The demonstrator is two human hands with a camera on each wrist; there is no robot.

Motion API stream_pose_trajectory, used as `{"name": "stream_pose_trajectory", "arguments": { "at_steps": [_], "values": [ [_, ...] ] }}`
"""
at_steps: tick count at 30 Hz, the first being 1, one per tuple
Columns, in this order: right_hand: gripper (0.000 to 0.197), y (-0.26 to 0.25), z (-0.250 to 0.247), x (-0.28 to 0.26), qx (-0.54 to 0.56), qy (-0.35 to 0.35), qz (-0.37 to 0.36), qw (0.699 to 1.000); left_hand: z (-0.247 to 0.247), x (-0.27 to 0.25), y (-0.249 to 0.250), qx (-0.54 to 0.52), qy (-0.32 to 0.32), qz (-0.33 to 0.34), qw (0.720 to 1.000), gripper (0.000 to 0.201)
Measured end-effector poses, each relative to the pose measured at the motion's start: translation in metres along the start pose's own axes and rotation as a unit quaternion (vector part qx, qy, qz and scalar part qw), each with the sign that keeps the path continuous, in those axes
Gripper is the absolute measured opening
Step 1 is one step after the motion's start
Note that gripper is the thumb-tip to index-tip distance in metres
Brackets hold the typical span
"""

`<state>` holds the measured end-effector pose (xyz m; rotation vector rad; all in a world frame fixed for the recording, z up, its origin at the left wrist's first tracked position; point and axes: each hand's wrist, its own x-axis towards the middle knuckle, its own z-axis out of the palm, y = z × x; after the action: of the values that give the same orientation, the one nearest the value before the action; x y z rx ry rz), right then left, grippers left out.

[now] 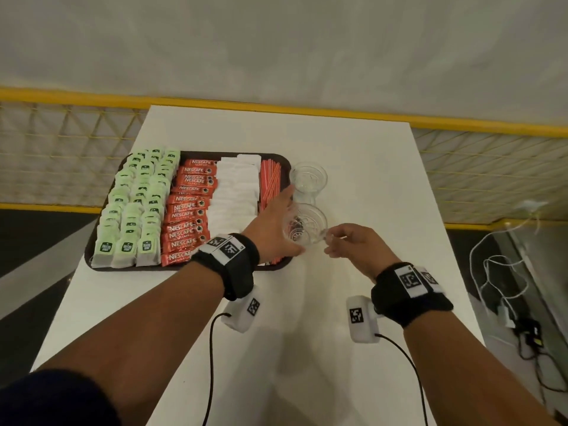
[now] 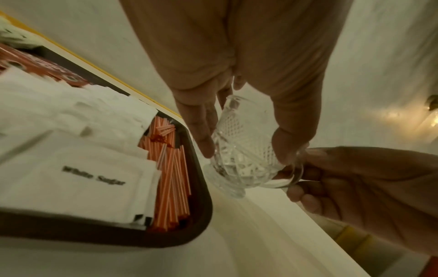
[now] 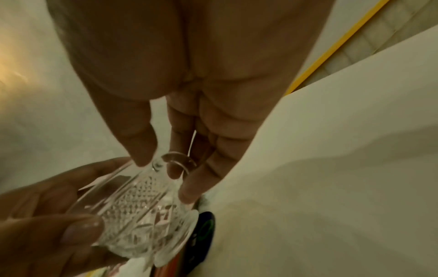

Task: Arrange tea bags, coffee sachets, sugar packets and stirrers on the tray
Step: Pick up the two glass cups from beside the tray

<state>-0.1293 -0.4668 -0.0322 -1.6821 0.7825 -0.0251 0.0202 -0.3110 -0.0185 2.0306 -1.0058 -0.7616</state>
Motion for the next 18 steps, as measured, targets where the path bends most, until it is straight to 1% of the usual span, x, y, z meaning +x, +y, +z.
{"name": "stream_pose_trajectory", "arguments": {
  "at_steps": [3,5,7,10,14,16,18],
  "values": [
    [0.002,0.014,-0.007,-0.008,0.021,0.019,-0.004,1.000,0.011,0.008,0.001,0.006,-0.028,0.000,1.000,0.124],
    [0.004,0.022,-0.006,-0.013,0.039,0.037,-0.004,0.999,0.017,0.011,0.000,-0.036,-0.037,-0.021,0.998,0.121],
    [0.008,0.028,-0.001,-0.016,0.041,0.053,0.009,0.998,0.021,0.014,0.000,-0.070,-0.028,-0.045,0.996,0.111],
    [0.011,0.041,0.010,-0.016,0.057,0.083,0.022,0.995,0.027,0.016,-0.004,-0.061,-0.002,-0.066,0.996,0.090],
    [0.004,0.046,0.026,-0.015,0.096,0.118,0.015,0.988,0.029,0.017,-0.010,-0.031,0.010,-0.083,0.996,0.069],
    [0.002,0.043,0.031,-0.016,0.117,0.114,0.017,0.986,0.028,0.016,-0.012,-0.019,0.011,-0.085,0.996,0.066],
    [0.002,0.041,0.032,-0.018,0.110,0.098,0.022,0.989,0.027,0.014,-0.013,-0.014,0.003,-0.088,0.996,0.068]
  ]
}}
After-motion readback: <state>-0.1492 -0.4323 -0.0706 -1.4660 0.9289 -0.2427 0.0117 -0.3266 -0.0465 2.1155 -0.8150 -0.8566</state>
